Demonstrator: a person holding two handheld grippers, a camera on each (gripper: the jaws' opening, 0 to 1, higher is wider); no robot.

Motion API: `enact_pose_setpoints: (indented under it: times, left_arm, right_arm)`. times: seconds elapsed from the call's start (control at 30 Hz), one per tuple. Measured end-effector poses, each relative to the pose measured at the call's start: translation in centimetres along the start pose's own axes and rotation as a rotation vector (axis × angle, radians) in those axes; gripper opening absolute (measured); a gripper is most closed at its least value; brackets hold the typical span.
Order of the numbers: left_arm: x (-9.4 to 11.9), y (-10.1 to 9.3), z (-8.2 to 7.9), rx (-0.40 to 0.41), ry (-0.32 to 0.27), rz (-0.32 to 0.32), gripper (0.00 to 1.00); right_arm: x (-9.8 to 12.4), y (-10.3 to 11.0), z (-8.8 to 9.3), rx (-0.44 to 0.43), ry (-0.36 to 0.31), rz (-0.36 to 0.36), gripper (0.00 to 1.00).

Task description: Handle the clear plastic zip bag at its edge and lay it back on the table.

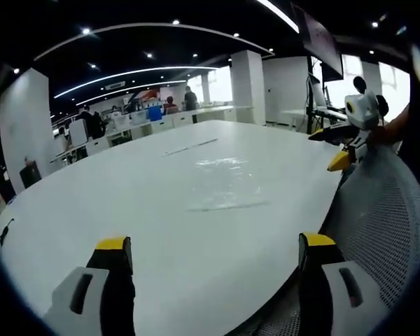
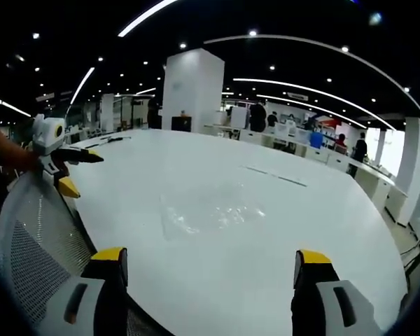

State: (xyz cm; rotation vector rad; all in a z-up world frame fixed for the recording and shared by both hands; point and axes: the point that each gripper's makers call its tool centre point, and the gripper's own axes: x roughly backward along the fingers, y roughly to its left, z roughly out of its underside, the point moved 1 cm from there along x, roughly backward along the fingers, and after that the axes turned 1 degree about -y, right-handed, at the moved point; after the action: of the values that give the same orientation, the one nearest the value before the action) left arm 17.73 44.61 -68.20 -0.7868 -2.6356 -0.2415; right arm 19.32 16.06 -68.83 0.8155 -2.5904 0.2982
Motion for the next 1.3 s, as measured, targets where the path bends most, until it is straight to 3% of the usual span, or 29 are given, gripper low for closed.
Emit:
enact_pose_setpoints:
  times: [0.23,0.73,1.3]
  left_arm:
    - [-0.2,-0.8,0.7,0.002,0.045,0.053,0.99]
    - [0.0,-0.4,0.1,-0.010,0.025,0.037,0.98]
    - [-1.5,-0.3,-1.3,-0.092,0.040,0.092,0.97]
  right_arm:
    - [0.0,0.1,-0.1,0.001,-0.001,-0.001,1.00]
    - [0.0,0.2,-0.1,0.006,0.003,-0.002,1.00]
    - [0.0,0.1,-0.1,0.014,0.002,0.000,1.00]
